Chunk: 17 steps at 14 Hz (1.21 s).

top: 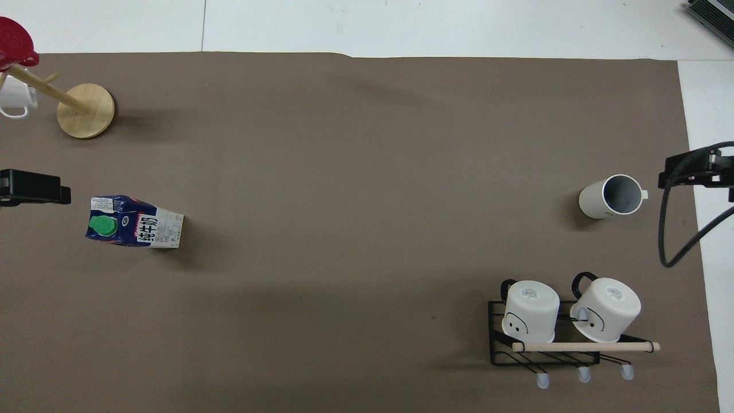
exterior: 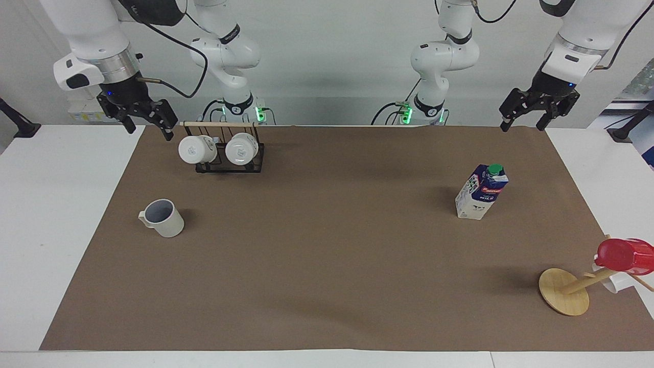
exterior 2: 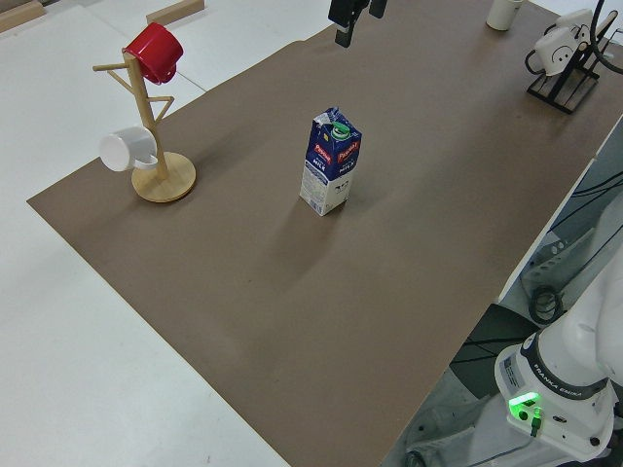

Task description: Place cup and milk on table

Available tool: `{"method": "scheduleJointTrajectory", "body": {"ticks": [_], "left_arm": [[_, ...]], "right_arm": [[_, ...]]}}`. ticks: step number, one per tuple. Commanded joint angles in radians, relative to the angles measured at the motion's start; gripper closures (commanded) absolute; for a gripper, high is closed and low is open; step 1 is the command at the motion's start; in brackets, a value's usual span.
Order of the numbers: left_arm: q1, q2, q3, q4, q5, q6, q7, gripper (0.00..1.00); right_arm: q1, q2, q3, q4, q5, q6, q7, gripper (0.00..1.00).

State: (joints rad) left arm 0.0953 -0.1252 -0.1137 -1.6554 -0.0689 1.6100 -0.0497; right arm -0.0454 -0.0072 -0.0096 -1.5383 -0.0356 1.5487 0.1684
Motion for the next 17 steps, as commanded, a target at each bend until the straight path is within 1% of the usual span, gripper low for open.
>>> {"method": "scheduleJointTrajectory", "body": {"ticks": [1,12,17], "left_arm": [[0.0,-0.008,0.002,0.006,0.003,-0.021,-0.01,0.0],[0.0,-0.008,0.0,0.006,0.003,-0.021,-0.01,0.0],[0.0,-0.008,0.002,0.006,0.003,-0.021,-0.01,0.0]], "right_arm": [[-0.005,0.006,0.002,0.012,0.006,0.002,-0.023,0.0],[-0.011,0.003,-0.003,0.01,0.006,-0.021,-0.029,0.0],[-0.014,0.004,-0.006,0.012,0.002,-0.004,-0.061,0.0]]}}
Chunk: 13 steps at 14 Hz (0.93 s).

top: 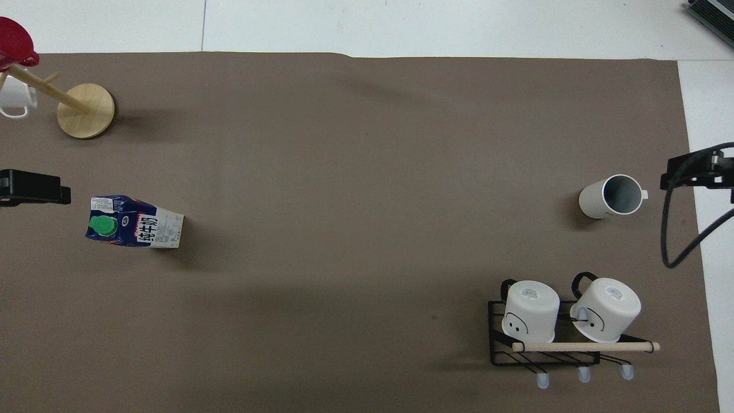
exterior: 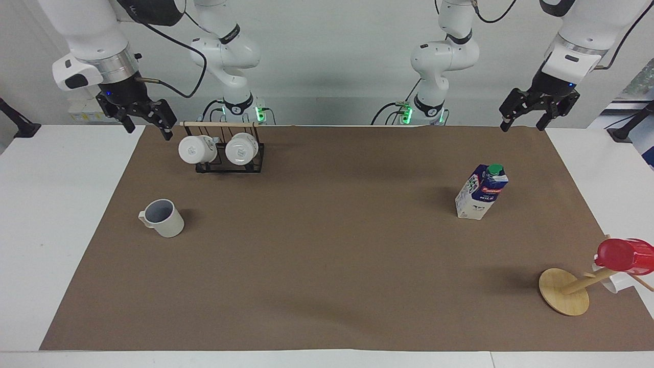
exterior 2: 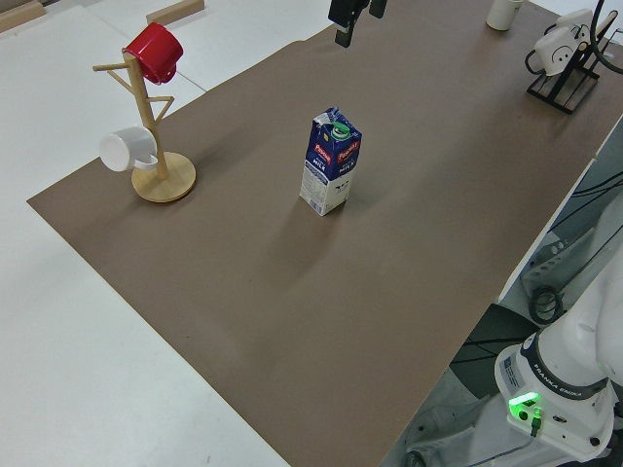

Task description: Place cup and milk on table

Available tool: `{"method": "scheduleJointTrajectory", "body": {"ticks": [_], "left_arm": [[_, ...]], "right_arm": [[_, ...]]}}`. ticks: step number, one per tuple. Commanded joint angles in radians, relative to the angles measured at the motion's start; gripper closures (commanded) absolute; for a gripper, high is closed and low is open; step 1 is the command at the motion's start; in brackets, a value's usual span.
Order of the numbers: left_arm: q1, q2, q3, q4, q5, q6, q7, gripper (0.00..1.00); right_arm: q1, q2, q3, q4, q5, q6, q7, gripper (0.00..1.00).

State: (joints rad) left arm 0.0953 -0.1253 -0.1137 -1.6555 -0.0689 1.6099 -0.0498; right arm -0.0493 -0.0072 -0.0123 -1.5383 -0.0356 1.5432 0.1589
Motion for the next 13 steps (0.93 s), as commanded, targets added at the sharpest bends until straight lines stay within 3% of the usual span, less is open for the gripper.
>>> {"method": "scheduleJointTrajectory", "body": {"ticks": [1,6,13], "left_arm": [[0.0,-0.008,0.0,0.006,0.003,-0.021,-0.01,0.0],[0.0,-0.008,-0.001,0.005,0.003,-0.033,-0.01,0.0],[-0.011,-0.008,-0.004,0.008,0.003,-0.068,-0.016,0.0]], "right_arm": [[-0.011,0.004,-0.003,0.01,-0.001,0.011,-0.061,0.0],[-0.009,0.007,-0.001,-0.051,-0.003,0.135,-0.073,0.0],[0.003,0.067,0.0,-0.248,0.005,0.4,-0.071,0.0]]}}
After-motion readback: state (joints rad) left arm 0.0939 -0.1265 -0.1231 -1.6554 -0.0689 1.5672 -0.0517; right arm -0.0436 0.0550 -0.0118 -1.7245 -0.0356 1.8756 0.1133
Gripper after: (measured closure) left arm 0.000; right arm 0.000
